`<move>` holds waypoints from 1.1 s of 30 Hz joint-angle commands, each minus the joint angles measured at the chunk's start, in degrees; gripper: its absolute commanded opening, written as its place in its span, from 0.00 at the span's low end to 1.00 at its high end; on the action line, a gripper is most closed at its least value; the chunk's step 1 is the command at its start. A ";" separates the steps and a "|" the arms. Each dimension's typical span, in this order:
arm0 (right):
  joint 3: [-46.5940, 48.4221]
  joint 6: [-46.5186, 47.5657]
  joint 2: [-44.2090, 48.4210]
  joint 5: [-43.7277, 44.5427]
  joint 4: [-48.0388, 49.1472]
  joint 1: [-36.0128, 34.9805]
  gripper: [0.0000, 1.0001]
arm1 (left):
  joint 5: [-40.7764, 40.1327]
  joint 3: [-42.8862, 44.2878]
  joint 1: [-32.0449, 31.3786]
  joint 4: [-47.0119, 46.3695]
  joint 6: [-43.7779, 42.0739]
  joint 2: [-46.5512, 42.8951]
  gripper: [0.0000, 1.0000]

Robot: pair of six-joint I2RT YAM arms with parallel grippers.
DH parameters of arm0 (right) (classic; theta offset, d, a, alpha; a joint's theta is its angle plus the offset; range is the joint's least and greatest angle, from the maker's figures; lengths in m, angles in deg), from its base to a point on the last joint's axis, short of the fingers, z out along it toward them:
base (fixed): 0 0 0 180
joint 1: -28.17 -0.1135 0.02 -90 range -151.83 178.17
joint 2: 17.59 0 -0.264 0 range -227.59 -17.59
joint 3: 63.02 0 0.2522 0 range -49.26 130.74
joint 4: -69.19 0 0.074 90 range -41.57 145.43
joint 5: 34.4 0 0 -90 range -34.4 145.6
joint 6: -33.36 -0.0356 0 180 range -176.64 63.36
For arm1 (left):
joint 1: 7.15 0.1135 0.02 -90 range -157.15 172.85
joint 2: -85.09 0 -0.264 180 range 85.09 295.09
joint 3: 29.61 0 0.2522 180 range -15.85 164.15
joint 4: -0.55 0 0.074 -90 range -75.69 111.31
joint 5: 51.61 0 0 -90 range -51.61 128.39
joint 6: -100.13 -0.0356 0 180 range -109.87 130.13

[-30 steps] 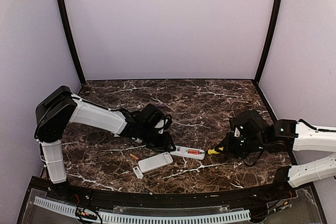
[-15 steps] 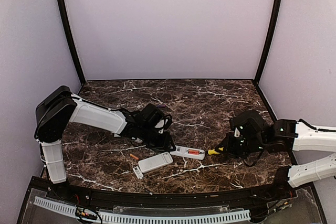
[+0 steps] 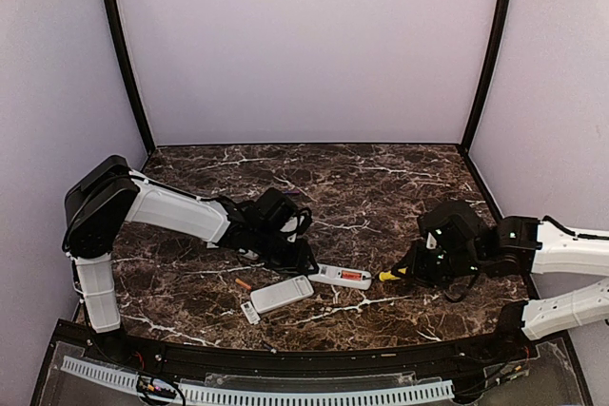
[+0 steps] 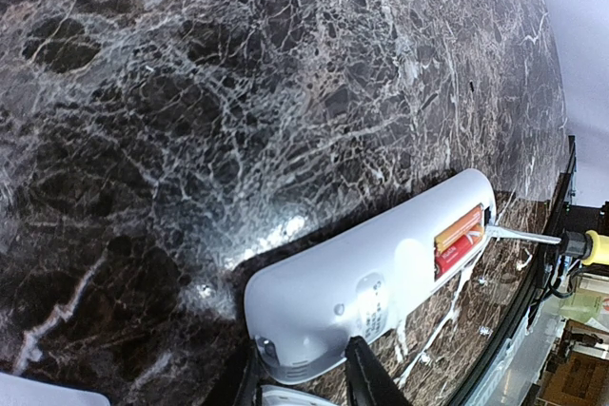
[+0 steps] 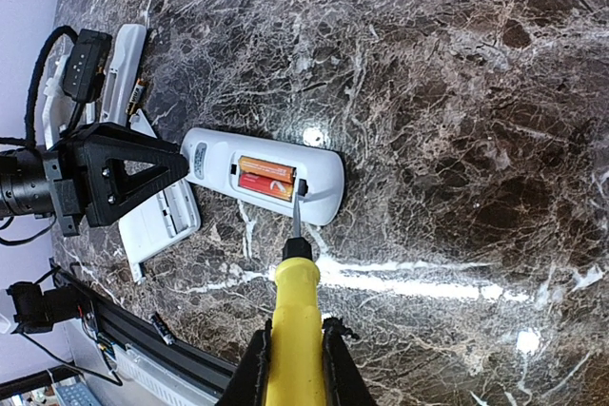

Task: Unload the batteries from the remote control
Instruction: Remove the battery from the remote control without the battery cover.

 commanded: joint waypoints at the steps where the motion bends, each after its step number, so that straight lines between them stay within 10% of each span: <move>1: 0.64 -0.65 0.33 1.14 -1.73 -0.04 0.00 | 1.31 0.79 -0.28 1.40 -0.68 -0.65 0.29; 33: -3.19 -4.93 -0.55 -2.89 6.91 -0.05 0.00 | 1.78 0.95 -0.24 1.38 -0.76 -0.48 0.29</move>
